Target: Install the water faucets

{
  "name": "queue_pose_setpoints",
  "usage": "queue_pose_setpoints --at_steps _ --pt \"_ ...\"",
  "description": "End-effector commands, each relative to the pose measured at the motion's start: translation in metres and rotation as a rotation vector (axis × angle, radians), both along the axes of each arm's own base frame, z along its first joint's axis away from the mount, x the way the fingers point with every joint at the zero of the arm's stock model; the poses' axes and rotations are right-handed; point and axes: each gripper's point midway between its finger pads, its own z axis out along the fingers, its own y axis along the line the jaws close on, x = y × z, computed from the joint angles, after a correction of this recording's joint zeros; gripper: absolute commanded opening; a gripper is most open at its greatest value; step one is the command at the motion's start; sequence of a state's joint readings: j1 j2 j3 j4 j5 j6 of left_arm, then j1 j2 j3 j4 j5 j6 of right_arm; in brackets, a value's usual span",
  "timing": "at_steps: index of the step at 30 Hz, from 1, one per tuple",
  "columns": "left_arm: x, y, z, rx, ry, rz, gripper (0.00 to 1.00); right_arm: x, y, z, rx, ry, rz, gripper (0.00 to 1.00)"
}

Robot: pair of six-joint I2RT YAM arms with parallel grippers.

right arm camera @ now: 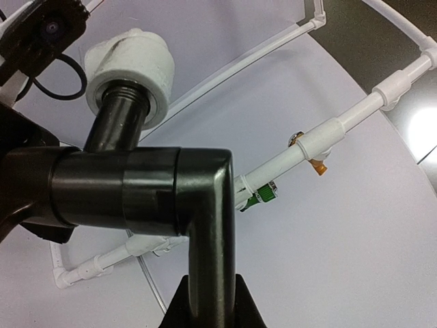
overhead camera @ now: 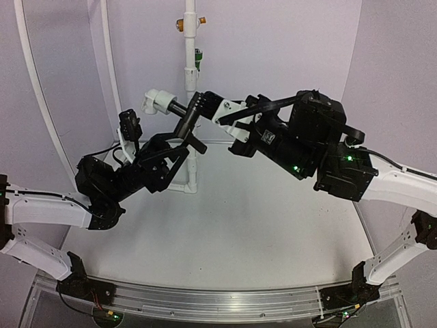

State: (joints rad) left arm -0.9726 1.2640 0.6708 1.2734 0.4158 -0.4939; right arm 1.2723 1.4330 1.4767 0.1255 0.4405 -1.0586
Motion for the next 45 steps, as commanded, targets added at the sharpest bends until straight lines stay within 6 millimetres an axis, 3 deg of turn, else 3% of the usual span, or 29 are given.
queue_pose_setpoints --at_steps 1,7,21,29,40,45 --pt "-0.012 0.010 0.034 -0.111 -0.045 -0.056 0.73 -0.007 -0.015 0.052 0.213 -0.051 0.002 0.00" --pt "-0.018 0.007 0.031 -0.098 -0.043 -0.106 0.80 -0.006 -0.020 0.059 0.244 -0.055 -0.015 0.00" --pt "-0.016 0.020 0.052 -0.190 0.038 -0.152 0.75 -0.011 -0.021 0.051 0.201 -0.120 -0.001 0.00" --pt "-0.010 0.020 0.051 -0.204 0.023 -0.097 0.50 -0.010 -0.020 0.057 0.238 -0.101 -0.007 0.00" --pt "-0.008 0.020 0.049 -0.135 -0.157 0.096 0.16 -0.003 -0.015 0.052 0.288 0.022 -0.021 0.00" --pt "-0.008 0.025 0.052 -0.092 -0.251 0.217 0.09 0.000 -0.010 0.044 0.311 0.091 -0.015 0.00"
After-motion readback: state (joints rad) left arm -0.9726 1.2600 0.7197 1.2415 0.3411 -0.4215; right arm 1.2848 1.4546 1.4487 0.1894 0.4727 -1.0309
